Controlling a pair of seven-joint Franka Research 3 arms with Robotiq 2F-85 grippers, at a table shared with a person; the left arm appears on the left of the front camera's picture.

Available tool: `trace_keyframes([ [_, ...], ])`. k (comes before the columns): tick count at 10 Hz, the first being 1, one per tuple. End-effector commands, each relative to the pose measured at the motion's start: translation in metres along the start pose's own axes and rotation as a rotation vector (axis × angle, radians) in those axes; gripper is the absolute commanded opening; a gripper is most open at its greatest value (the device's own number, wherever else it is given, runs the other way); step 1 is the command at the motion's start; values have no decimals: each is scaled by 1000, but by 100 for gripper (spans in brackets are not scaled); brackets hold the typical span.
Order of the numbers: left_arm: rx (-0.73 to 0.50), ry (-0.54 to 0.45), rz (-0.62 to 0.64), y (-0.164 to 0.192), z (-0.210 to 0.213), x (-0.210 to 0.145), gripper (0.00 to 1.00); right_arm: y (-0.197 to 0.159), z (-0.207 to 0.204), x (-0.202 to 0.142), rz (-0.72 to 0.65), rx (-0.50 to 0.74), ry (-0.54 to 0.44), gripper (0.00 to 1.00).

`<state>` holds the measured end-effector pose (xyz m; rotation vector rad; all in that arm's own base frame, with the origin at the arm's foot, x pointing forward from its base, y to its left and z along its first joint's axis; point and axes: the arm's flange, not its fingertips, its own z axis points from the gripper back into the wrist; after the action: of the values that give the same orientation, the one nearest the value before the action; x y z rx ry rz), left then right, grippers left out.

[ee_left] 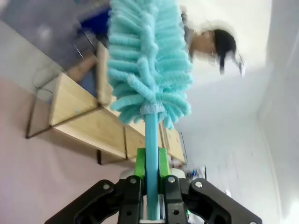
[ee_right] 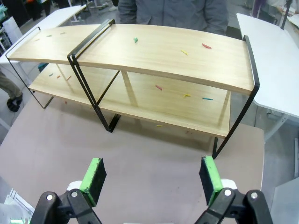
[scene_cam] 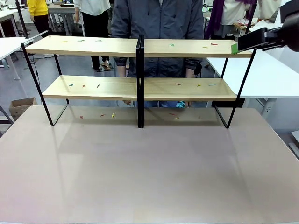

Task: Clean the shelves.
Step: Pick up the Duster when the human hands it over.

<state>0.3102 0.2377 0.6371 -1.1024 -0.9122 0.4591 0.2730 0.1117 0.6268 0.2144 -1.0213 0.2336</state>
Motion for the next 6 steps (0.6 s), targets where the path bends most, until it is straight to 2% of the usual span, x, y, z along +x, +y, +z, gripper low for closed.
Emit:
trace_keyframes([
  [1, -32, -118, 107, 29, -8, -7, 0, -1, 0, 0, 5, 2, 3, 100],
  [2, -21, -40, 160, 38, -26, -2, 0, -1, 0, 0, 5, 2, 3, 100],
  [3, 20, -73, 65, 28, 16, 0, 0, -1, 0, 0, 5, 2, 3, 100],
  [6, 20, -73, 65, 28, 16, 0, 0, -1, 0, 0, 5, 2, 3, 100],
])
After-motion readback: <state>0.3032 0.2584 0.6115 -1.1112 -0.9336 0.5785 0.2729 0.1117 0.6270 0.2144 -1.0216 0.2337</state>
